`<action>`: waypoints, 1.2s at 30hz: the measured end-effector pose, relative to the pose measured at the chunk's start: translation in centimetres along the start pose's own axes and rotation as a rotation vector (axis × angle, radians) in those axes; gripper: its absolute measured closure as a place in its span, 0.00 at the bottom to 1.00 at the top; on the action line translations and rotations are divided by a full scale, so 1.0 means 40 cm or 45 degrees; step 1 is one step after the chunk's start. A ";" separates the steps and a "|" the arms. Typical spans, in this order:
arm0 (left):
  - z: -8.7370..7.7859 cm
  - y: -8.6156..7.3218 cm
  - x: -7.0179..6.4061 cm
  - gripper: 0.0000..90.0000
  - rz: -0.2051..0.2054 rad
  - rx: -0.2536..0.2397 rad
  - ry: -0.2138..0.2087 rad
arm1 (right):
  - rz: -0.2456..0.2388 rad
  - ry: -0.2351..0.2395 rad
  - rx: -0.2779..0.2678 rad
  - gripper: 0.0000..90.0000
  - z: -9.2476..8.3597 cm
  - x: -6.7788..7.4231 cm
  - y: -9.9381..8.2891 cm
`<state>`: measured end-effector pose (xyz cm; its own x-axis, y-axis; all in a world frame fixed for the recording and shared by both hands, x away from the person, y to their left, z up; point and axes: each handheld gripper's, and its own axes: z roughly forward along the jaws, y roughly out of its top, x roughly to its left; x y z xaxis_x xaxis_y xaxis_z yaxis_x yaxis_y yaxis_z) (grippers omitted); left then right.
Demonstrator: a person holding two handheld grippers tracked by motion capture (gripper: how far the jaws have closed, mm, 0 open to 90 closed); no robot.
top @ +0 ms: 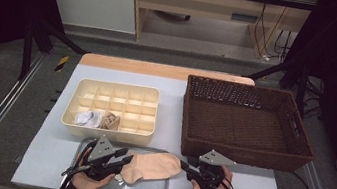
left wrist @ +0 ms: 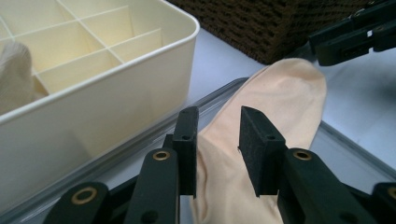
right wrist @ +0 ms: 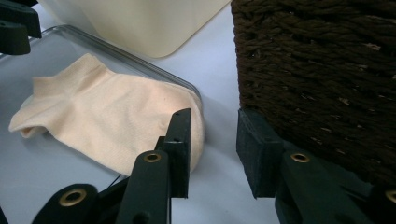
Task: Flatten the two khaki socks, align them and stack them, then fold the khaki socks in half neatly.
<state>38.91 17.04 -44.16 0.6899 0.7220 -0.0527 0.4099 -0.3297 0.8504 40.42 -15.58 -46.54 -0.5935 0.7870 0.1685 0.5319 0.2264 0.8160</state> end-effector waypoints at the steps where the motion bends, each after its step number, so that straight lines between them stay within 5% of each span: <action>1: 0.003 0.001 -0.003 0.76 0.005 -0.003 -0.002 | -0.001 -0.001 -0.001 0.73 -0.001 0.000 0.000; 21: 0.073 0.034 -0.069 0.83 0.059 0.003 -0.075 | 0.045 0.003 -0.037 0.69 -0.024 -0.017 -0.015; 36: 0.133 0.007 -0.081 0.95 0.090 0.122 -0.082 | 0.091 0.062 -0.032 0.70 0.007 -0.009 -0.018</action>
<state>39.93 11.38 -46.53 0.7546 0.6555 -0.0303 0.4119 -0.4372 0.7995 40.43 -15.88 -47.36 -0.5835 0.7717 0.2530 0.5591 0.1557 0.8143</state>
